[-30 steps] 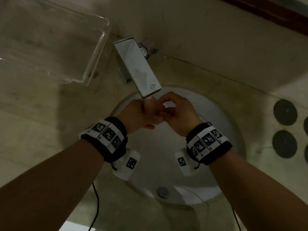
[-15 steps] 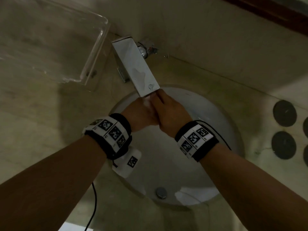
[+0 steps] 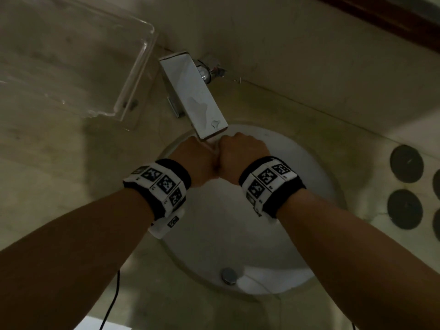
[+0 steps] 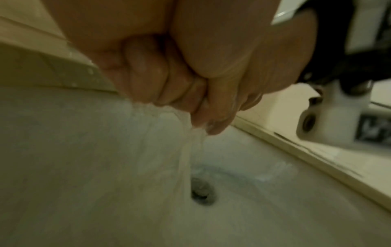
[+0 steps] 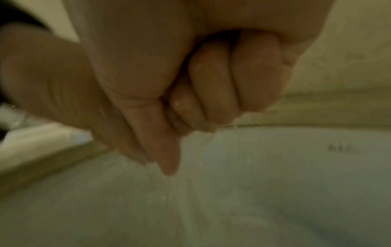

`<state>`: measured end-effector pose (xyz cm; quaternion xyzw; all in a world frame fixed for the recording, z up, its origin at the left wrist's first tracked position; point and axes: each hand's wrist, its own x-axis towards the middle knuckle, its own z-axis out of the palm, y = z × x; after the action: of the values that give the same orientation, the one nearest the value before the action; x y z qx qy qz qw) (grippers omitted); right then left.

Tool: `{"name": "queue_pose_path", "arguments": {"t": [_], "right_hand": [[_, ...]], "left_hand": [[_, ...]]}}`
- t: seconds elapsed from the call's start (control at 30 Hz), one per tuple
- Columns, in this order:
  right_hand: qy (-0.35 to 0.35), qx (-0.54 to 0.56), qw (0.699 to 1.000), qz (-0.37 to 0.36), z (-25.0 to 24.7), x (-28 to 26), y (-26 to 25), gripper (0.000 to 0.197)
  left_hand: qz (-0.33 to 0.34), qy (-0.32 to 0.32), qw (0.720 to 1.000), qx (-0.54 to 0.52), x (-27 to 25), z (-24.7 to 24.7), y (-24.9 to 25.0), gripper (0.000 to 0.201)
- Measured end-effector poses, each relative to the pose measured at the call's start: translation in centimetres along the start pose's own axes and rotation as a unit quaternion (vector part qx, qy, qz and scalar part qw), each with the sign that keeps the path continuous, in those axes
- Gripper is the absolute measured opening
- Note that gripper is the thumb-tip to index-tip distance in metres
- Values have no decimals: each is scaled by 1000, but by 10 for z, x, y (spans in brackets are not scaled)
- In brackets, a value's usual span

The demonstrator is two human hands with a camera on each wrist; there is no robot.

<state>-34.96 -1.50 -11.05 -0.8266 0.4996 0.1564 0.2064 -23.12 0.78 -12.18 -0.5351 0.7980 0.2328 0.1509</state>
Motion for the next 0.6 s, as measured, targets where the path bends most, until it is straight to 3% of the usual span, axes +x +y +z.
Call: {"name": "queue_pose_path", "arguments": {"t": [0.17, 0.4, 0.5, 0.57, 0.6], "right_hand": [[-119, 107, 984, 78, 2, 13, 1, 27], [-204, 237, 937, 156, 6, 16, 8, 43], [-170, 294, 926, 166, 10, 15, 9, 35], [-101, 333, 924, 157, 12, 12, 9, 19], [-65, 351, 924, 141, 14, 11, 10, 18]], "left_hand": [[-23, 32, 999, -26, -2, 5, 3, 15], [-46, 43, 997, -50, 0, 9, 5, 15], [-85, 49, 991, -94, 1, 12, 3, 12], [-108, 89, 976, -169, 1, 14, -4, 4], [-78, 133, 968, -197, 1, 13, -5, 7]]}}
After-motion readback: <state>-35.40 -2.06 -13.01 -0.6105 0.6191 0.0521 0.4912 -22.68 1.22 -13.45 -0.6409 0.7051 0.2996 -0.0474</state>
